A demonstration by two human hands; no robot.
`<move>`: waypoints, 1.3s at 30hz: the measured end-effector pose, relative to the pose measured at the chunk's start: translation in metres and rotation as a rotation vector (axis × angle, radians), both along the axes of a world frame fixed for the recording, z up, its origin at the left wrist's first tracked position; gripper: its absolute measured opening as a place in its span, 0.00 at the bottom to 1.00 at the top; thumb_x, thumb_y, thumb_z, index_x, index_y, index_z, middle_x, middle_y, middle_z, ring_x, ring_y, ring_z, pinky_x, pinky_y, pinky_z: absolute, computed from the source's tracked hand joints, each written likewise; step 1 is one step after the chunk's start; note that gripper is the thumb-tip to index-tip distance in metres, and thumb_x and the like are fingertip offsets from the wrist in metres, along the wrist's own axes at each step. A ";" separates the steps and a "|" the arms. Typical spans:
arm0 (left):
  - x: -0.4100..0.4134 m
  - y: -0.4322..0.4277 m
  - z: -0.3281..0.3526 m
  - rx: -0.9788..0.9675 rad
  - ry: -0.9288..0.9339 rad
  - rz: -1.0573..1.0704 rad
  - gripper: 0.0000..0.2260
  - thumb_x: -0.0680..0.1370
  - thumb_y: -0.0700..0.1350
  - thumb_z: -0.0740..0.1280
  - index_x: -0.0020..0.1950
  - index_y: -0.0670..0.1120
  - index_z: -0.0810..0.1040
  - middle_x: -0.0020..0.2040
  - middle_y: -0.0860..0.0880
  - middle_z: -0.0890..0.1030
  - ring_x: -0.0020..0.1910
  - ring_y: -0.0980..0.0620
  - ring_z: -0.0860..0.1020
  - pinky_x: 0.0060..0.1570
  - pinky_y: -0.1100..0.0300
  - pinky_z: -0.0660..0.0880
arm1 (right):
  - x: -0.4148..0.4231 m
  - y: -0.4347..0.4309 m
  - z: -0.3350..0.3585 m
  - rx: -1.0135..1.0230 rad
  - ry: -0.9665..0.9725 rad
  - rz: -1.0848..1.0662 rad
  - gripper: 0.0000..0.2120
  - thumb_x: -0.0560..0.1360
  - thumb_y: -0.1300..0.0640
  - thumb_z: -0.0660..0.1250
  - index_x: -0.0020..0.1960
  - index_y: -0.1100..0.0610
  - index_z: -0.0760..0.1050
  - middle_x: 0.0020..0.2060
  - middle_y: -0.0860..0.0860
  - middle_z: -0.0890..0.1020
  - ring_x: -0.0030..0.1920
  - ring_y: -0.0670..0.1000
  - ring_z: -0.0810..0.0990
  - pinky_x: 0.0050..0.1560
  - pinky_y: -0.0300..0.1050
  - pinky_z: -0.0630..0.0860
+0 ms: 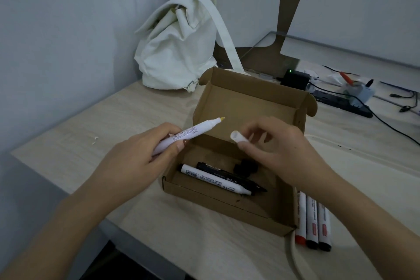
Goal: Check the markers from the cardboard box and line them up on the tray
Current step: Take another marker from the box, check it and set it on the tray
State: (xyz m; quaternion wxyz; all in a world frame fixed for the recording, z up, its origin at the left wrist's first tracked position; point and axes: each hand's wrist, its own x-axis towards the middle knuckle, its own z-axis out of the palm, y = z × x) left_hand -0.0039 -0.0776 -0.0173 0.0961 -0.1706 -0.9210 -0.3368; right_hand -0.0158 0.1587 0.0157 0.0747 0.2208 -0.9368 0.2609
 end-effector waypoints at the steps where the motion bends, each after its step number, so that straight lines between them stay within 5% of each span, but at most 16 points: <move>1: 0.001 0.002 0.002 0.004 0.016 -0.002 0.12 0.71 0.63 0.51 0.47 0.62 0.70 0.42 0.59 0.76 0.40 0.59 0.74 0.33 0.70 0.69 | 0.007 0.006 0.004 -0.099 -0.026 -0.003 0.03 0.68 0.46 0.63 0.41 0.40 0.70 0.38 0.37 0.76 0.45 0.39 0.74 0.43 0.29 0.71; 8: 0.011 0.025 0.013 0.021 0.126 -0.068 0.08 0.71 0.63 0.53 0.46 0.65 0.69 0.41 0.65 0.75 0.37 0.64 0.74 0.33 0.76 0.67 | 0.038 0.031 0.012 -0.442 -0.086 -0.008 0.08 0.67 0.49 0.66 0.46 0.46 0.76 0.44 0.42 0.80 0.44 0.42 0.79 0.45 0.30 0.74; 16: 0.021 0.051 0.019 0.025 0.192 -0.156 0.09 0.72 0.61 0.55 0.48 0.62 0.71 0.41 0.66 0.75 0.35 0.64 0.74 0.32 0.76 0.67 | 0.056 0.050 0.014 -0.577 -0.129 -0.021 0.09 0.70 0.56 0.67 0.49 0.50 0.79 0.45 0.45 0.83 0.49 0.45 0.81 0.52 0.34 0.76; 22: 0.026 0.065 0.026 -0.027 0.283 -0.225 0.14 0.75 0.63 0.51 0.50 0.60 0.72 0.43 0.69 0.74 0.38 0.62 0.74 0.33 0.76 0.67 | 0.064 0.062 0.014 -0.472 -0.035 -0.028 0.11 0.71 0.58 0.67 0.47 0.44 0.76 0.47 0.41 0.80 0.49 0.44 0.79 0.53 0.31 0.75; 26: 0.027 0.071 0.028 -0.102 0.350 -0.222 0.15 0.76 0.62 0.51 0.49 0.57 0.73 0.44 0.60 0.73 0.34 0.55 0.72 0.31 0.68 0.69 | 0.066 0.068 0.013 -0.351 0.049 -0.028 0.11 0.71 0.56 0.66 0.49 0.41 0.74 0.44 0.41 0.81 0.49 0.44 0.78 0.51 0.30 0.73; 30: 0.027 0.073 0.029 -0.154 0.370 -0.206 0.16 0.77 0.61 0.50 0.48 0.56 0.74 0.35 0.58 0.76 0.33 0.54 0.72 0.33 0.62 0.70 | 0.065 0.075 0.012 -0.166 0.166 -0.024 0.10 0.71 0.55 0.65 0.51 0.45 0.75 0.45 0.40 0.77 0.48 0.41 0.75 0.52 0.29 0.71; 37: 0.024 0.079 0.031 -0.244 0.370 -0.257 0.13 0.76 0.56 0.56 0.49 0.52 0.77 0.37 0.57 0.79 0.26 0.58 0.70 0.28 0.61 0.70 | 0.063 0.077 0.010 0.123 0.354 0.006 0.12 0.73 0.52 0.59 0.53 0.53 0.77 0.44 0.49 0.77 0.41 0.44 0.71 0.36 0.36 0.74; 39: 0.025 0.082 0.032 -0.270 0.368 -0.275 0.14 0.76 0.55 0.57 0.49 0.51 0.78 0.37 0.58 0.79 0.25 0.60 0.69 0.23 0.64 0.68 | 0.063 0.076 0.008 0.104 0.344 0.040 0.13 0.73 0.53 0.59 0.53 0.55 0.77 0.44 0.48 0.76 0.39 0.42 0.70 0.40 0.36 0.73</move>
